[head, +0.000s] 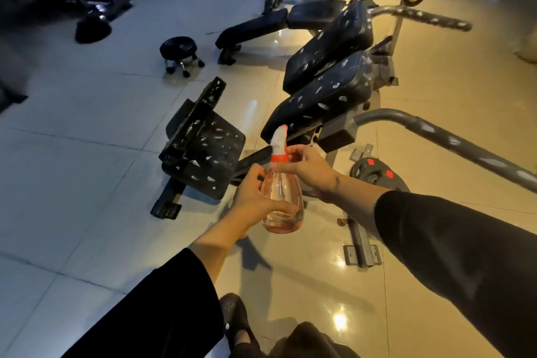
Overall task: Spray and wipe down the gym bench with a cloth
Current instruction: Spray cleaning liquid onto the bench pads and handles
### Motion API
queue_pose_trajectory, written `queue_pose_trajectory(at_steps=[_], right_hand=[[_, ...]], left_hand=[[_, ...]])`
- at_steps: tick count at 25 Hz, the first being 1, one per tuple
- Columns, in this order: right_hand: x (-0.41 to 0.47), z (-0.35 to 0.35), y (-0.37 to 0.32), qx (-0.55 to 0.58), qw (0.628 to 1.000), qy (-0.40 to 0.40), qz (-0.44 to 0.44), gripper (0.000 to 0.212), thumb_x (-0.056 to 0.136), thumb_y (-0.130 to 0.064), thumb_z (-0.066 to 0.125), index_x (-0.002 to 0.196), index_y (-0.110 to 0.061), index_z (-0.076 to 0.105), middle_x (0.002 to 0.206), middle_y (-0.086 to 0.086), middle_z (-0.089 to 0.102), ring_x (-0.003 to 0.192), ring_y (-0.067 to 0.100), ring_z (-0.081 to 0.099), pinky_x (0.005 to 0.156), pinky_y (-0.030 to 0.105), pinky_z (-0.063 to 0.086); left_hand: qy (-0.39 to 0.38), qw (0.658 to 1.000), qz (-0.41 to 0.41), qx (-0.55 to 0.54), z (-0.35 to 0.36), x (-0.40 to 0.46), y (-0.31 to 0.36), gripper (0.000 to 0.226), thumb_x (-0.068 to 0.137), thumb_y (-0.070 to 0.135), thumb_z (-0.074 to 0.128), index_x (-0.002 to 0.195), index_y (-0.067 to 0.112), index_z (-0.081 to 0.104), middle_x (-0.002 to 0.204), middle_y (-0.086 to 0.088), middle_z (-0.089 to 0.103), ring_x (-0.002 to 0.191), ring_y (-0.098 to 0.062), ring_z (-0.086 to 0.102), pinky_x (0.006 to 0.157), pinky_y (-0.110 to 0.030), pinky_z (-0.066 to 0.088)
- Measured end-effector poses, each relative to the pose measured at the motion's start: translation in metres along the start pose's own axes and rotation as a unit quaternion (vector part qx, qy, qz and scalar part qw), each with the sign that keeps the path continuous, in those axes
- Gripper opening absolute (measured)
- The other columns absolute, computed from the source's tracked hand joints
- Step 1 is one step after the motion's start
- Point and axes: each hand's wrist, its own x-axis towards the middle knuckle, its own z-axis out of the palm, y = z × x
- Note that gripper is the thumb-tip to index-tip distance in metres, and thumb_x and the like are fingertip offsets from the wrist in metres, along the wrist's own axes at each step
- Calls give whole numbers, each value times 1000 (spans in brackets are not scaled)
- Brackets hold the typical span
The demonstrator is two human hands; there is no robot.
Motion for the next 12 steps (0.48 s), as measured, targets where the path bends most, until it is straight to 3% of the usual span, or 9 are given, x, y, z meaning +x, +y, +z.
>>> queue_pose_trajectory(at_steps=[6,9,12], right_hand=[[-63,-74,-6,42,986,144,-68,57,72,-20,83,121,-13,55,109,6,65,99,18,66,82,31,56],[-97,-106,9,58,975,207,-57,61,64,-31,86,116,-16,59,109,6,66,101,20,66,87,39,56],[-130,-129,24,73,965,250,-40,39,73,-21,81,106,-16,61,105,10,67,96,23,68,80,32,58]], left_hand=[[-103,990,95,3,57,-8,57,74,57,11,91,114,16,45,102,8,60,96,-6,60,77,-23,55],[-166,979,118,18,95,-7,66,76,53,15,93,113,19,45,108,6,60,103,-12,60,85,-33,55],[-226,965,126,40,131,-10,70,76,52,19,93,110,20,44,109,2,59,103,-16,59,84,-35,55]])
